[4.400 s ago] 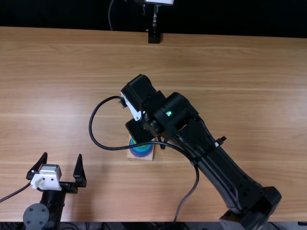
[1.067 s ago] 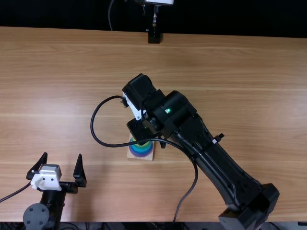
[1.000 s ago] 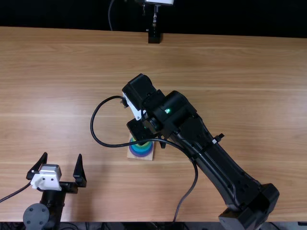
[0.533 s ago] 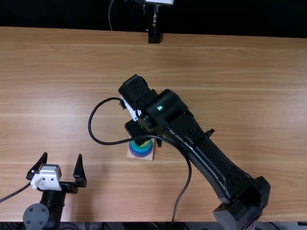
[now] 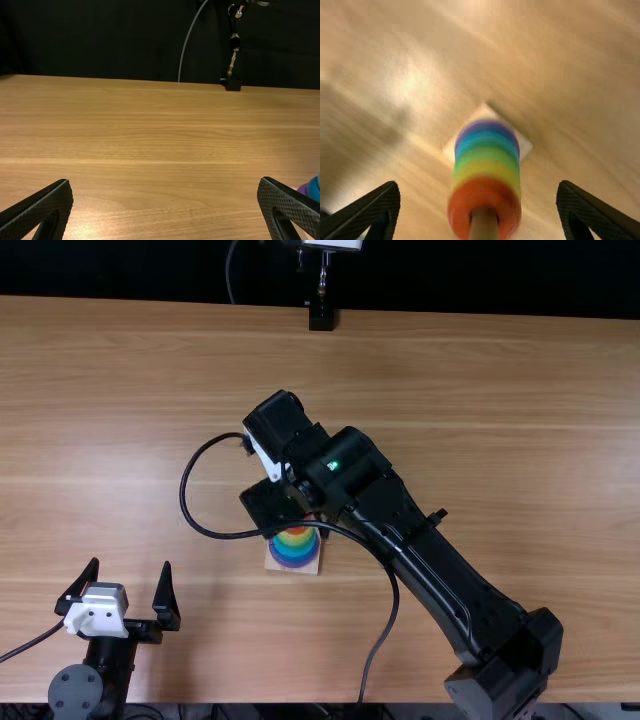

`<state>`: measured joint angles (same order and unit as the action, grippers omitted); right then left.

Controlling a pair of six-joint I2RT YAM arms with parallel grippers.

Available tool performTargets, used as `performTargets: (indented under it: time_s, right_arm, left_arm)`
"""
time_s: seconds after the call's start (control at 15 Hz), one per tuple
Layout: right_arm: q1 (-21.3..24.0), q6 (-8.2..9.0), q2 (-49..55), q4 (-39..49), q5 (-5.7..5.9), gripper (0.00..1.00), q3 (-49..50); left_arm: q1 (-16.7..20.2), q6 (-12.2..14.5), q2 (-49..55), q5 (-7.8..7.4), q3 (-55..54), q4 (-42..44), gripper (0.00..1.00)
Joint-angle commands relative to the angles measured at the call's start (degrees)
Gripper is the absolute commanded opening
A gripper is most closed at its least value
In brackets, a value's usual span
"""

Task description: Build the Hanoi tower: stack the rings onto the peg from bottom to top in this color order: purple, dark blue, light blue, dark green, light green, yellow, orange.

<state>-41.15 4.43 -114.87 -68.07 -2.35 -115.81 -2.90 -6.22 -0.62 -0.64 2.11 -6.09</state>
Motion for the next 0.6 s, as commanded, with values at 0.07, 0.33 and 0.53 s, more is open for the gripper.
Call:
performTargets:
  time_s: [0.07, 0.33, 0.53]
  right_arm:
    - [-0.2, 0.21, 0.2, 8.1, 0.13, 1.0, 0.7]
    - [6.2, -0.42, 11.4, 23.6, 0.13, 1.0, 9.9]
    - [14.5, -0.84, 26.6, 43.9, 0.35, 1.0, 23.9]
  left_arm:
    - [0.7, 0.4, 0.6, 0.01, -2.1, -0.2, 1.0]
    - [0.7, 0.4, 0.6, 0.01, -2.1, -0.2, 1.0]
    - [0.7, 0.4, 0.6, 0.01, -2.1, -0.2, 1.0]
